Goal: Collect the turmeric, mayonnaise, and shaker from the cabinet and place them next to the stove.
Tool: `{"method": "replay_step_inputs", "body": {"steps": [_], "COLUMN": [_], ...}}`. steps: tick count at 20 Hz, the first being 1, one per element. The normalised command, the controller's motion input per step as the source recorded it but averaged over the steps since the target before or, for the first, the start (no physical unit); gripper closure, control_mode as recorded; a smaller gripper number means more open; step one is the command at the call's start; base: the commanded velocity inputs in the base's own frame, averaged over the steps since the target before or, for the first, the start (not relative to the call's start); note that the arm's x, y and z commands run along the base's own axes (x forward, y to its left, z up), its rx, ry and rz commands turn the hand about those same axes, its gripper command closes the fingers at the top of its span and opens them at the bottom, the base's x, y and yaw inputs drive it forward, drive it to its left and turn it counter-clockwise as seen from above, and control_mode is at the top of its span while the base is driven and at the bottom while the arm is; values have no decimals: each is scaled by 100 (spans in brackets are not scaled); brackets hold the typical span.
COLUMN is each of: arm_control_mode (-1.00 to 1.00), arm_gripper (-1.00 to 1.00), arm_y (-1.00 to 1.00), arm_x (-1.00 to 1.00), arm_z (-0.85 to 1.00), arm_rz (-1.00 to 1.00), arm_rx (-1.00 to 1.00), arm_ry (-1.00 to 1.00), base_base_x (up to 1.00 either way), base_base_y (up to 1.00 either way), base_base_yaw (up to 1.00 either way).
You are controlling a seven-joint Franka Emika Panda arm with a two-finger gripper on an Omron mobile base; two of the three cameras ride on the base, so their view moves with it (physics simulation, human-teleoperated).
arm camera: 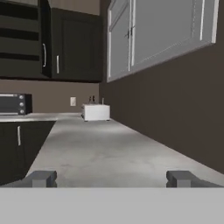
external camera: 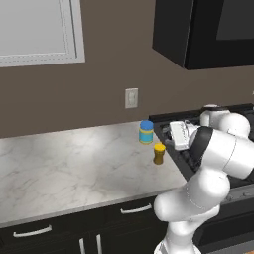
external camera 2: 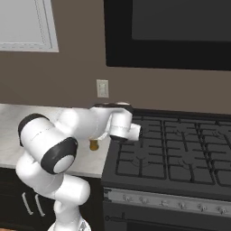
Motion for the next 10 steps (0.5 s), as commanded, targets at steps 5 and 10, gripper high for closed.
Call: {"method": "replay_step_inputs", "body": {"steps": [5,10], "arm_control_mode": [-100,-100], "arm_gripper": [-100,-100], "arm_y": [60,90], "arm_x": [-48,-49], "arm_z": [62,61], "arm_rz": [-11,-16], "arm_rx": [0,-2], "arm_ry": [0,0], "base_base_x": [0,0], "base_base_y": [0,0], "base_base_yaw": [0,0]}}
